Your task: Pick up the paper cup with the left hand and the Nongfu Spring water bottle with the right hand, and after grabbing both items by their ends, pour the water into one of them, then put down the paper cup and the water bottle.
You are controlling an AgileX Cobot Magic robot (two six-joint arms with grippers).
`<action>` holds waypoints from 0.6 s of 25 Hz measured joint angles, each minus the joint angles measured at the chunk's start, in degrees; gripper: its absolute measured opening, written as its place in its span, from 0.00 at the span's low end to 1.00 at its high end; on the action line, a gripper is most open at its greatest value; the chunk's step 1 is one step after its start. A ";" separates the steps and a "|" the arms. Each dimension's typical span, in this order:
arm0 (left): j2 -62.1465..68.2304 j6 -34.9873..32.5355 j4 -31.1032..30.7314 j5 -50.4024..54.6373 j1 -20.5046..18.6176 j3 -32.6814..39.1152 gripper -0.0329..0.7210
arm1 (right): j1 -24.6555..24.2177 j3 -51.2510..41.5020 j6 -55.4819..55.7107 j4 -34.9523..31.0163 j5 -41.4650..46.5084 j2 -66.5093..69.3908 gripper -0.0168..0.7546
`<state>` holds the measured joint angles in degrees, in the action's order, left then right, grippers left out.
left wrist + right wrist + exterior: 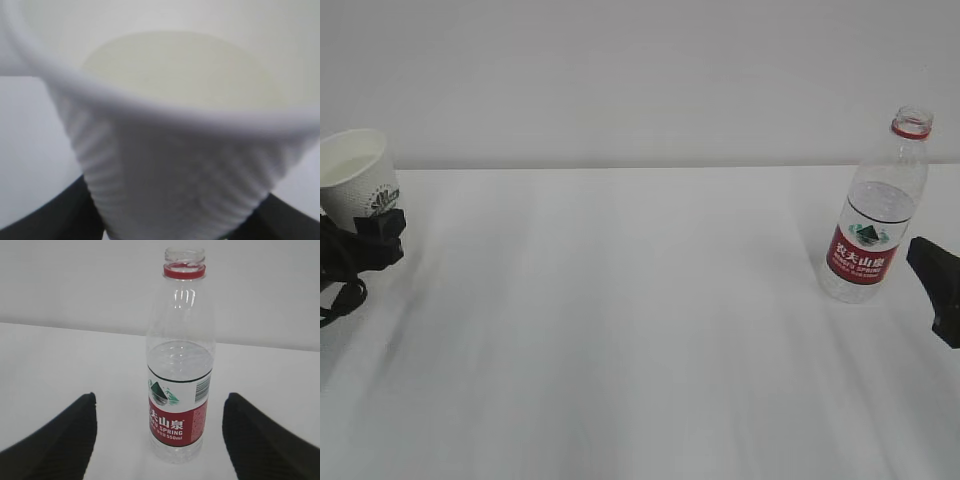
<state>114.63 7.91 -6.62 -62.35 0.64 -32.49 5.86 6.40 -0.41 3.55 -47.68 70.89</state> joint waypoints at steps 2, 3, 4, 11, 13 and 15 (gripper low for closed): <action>1.64 0.00 0.10 -0.46 0.00 0.00 0.65 | 0.00 0.00 0.03 0.00 0.00 0.00 0.79; 2.46 0.00 0.10 -0.57 0.00 0.00 0.65 | 0.00 0.00 0.41 0.00 0.00 0.00 0.79; 3.08 0.00 0.10 -0.59 0.00 0.00 0.65 | 0.00 0.00 0.41 0.00 0.00 0.00 0.79; 5.53 0.00 0.10 -0.89 0.00 0.00 0.65 | 0.00 0.00 0.41 0.00 0.00 0.00 0.79; 5.53 0.00 0.22 -0.94 0.00 0.00 0.65 | 0.00 0.00 0.41 0.00 0.00 0.00 0.79; 5.53 0.00 0.24 -0.94 0.00 0.00 0.65 | 0.00 0.00 0.41 0.00 0.00 0.00 0.79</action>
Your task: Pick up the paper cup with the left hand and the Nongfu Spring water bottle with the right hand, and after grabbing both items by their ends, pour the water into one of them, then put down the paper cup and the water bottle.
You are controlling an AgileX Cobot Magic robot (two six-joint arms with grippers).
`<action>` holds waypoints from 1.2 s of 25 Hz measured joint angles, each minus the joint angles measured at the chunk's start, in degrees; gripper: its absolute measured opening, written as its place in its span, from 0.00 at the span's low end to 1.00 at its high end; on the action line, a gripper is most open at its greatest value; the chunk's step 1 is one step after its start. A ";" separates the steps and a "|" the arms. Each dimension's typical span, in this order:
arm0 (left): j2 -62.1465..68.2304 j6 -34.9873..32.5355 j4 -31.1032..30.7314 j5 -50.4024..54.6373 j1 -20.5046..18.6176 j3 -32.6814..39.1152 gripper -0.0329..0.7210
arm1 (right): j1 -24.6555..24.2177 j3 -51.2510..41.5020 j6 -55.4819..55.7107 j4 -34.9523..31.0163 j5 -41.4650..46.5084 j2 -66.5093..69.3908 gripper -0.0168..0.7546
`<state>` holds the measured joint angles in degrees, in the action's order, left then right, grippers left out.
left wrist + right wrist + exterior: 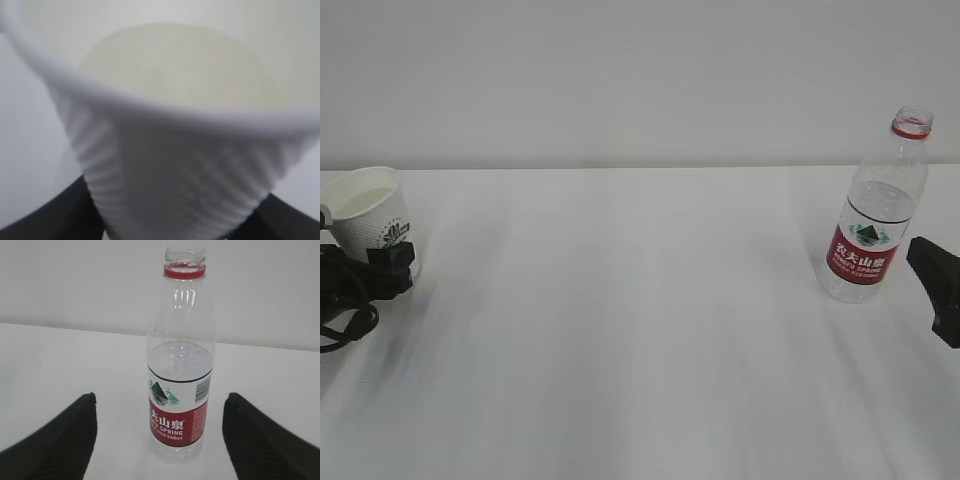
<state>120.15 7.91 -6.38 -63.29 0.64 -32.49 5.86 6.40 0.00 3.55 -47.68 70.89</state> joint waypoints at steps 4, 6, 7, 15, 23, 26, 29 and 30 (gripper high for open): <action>0.00 0.00 0.10 0.00 0.00 0.00 0.66 | 0.00 0.00 0.00 0.00 0.00 0.00 0.79; 0.00 0.00 0.10 0.00 0.00 0.00 0.68 | 0.00 0.00 0.00 0.00 0.00 0.00 0.79; 0.00 0.00 0.10 0.00 0.00 0.00 0.69 | 0.00 0.00 0.00 0.00 -0.04 0.00 0.79; 0.00 0.00 0.22 -1.68 0.00 -0.21 0.91 | 0.00 0.00 0.00 0.40 -0.04 0.00 0.79; 0.00 0.10 1.07 -2.29 0.00 2.05 0.93 | 0.00 0.00 0.00 0.44 -0.04 0.00 0.79; 0.00 0.10 1.54 -2.39 0.00 4.46 0.93 | 0.00 0.00 0.00 0.44 -0.04 0.00 0.79; 0.00 0.10 1.66 -2.39 0.00 6.46 0.93 | 0.00 0.00 0.00 0.58 -0.04 0.00 0.79; 0.00 0.10 1.66 -2.51 0.00 7.10 0.93 | 0.00 0.00 0.00 0.66 -0.04 0.00 0.79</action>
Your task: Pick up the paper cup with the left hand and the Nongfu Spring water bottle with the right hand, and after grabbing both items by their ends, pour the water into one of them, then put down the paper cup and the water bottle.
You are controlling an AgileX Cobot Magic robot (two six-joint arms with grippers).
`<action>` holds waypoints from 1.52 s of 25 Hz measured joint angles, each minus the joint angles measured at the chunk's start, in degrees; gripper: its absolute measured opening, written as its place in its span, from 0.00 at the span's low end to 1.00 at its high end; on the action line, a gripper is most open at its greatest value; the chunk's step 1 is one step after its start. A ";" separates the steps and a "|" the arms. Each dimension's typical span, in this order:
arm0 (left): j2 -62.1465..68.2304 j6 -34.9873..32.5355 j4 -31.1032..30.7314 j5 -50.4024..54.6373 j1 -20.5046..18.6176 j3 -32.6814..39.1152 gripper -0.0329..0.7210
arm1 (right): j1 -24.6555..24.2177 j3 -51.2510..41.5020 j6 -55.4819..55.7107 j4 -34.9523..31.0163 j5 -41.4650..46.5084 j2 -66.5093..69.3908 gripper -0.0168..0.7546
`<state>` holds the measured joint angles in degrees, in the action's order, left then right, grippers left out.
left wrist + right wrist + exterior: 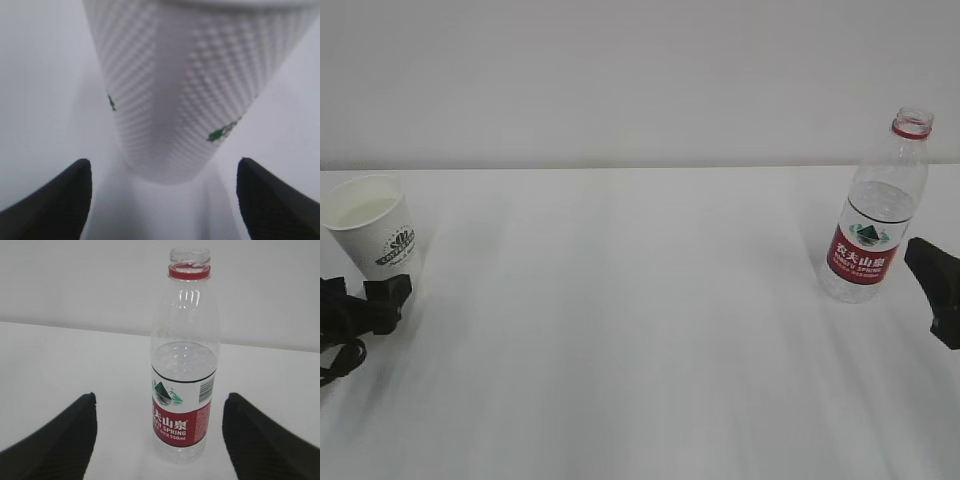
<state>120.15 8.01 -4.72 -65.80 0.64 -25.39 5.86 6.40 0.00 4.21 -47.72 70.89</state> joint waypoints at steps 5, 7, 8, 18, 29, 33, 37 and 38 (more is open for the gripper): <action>-1.75 0.00 -1.30 0.00 0.00 3.01 0.92 | 0.00 0.00 0.00 0.17 0.00 0.00 0.79; -3.58 0.00 -2.19 0.00 0.00 3.87 0.91 | 0.00 0.00 0.00 0.27 0.00 0.00 0.79; -4.70 0.00 -2.41 0.00 0.00 4.14 0.91 | 0.00 0.00 0.00 0.39 0.00 0.00 0.79; -14.27 0.00 -2.92 -0.09 0.00 6.17 0.88 | 0.00 0.00 0.00 0.39 -0.13 0.00 0.79; -23.49 0.00 -2.92 -0.09 0.00 6.62 0.86 | 0.00 0.00 1.59 0.39 -0.58 -4.31 0.79; -28.03 0.00 -2.92 -0.09 0.00 6.97 0.84 | 0.00 0.00 1.68 0.39 -0.63 -7.58 0.79; -32.68 0.00 -2.92 0.18 0.00 6.97 0.83 | 0.00 0.35 1.68 0.39 1.39 -9.85 0.79; -33.96 0.00 -2.92 0.56 0.00 6.97 0.83 | 0.00 0.76 1.68 0.53 2.15 -10.41 0.79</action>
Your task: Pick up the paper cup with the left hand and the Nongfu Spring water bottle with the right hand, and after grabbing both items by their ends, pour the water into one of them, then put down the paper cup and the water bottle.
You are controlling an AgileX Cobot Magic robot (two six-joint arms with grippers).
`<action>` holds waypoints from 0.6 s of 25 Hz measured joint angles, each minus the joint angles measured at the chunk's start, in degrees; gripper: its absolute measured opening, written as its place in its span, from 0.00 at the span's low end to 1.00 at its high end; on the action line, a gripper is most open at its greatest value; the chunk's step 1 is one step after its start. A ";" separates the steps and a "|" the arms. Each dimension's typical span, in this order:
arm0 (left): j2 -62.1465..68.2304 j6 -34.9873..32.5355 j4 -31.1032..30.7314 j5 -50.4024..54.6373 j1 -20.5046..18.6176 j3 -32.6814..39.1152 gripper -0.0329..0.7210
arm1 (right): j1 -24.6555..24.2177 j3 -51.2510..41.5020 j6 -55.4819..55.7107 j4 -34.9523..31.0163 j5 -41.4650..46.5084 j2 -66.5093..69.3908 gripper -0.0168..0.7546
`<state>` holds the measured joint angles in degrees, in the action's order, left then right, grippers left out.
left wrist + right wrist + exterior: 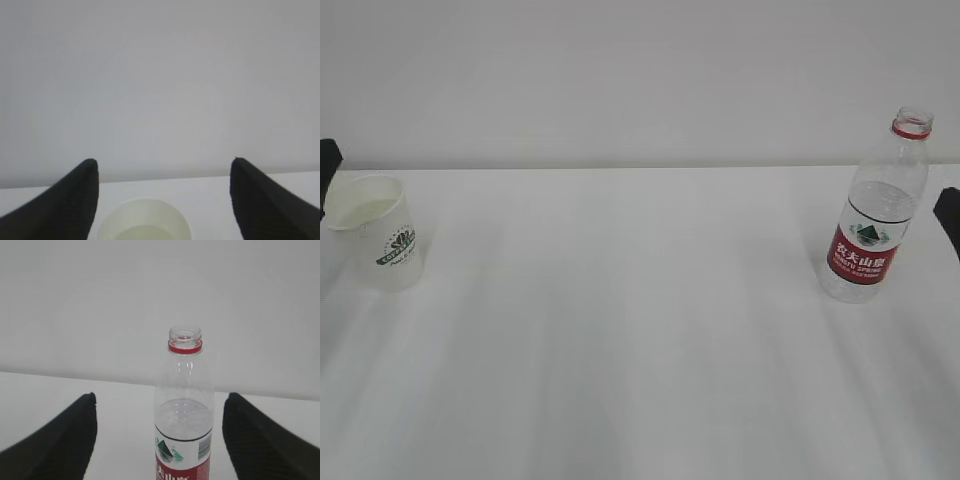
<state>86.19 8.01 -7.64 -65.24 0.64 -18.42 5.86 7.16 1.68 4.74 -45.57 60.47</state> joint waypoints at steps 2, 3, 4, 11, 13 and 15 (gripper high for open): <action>-2.40 0.00 0.00 1.62 0.00 0.00 0.83 | 0.00 0.76 0.00 0.34 1.30 -1.31 0.79; -3.77 0.00 0.00 2.30 0.00 0.03 0.83 | 0.00 1.38 0.00 0.48 2.66 -1.98 0.79; -5.18 0.00 0.00 3.16 0.00 0.13 0.83 | 0.00 1.98 0.13 0.88 4.22 -2.78 0.78; -15.35 -0.47 0.00 10.24 0.00 0.15 0.83 | 0.00 3.40 0.13 1.89 10.61 -8.59 0.78; -18.52 -0.47 0.00 12.80 0.00 0.25 0.83 | 0.00 3.40 0.13 1.87 12.32 -10.61 0.78; -22.23 -0.47 0.00 16.15 0.00 0.25 0.83 | 0.00 3.40 0.13 1.91 13.84 -12.91 0.78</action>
<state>63.96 7.54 -7.64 -49.10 0.64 -18.17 5.86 10.56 1.81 6.65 -31.73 47.56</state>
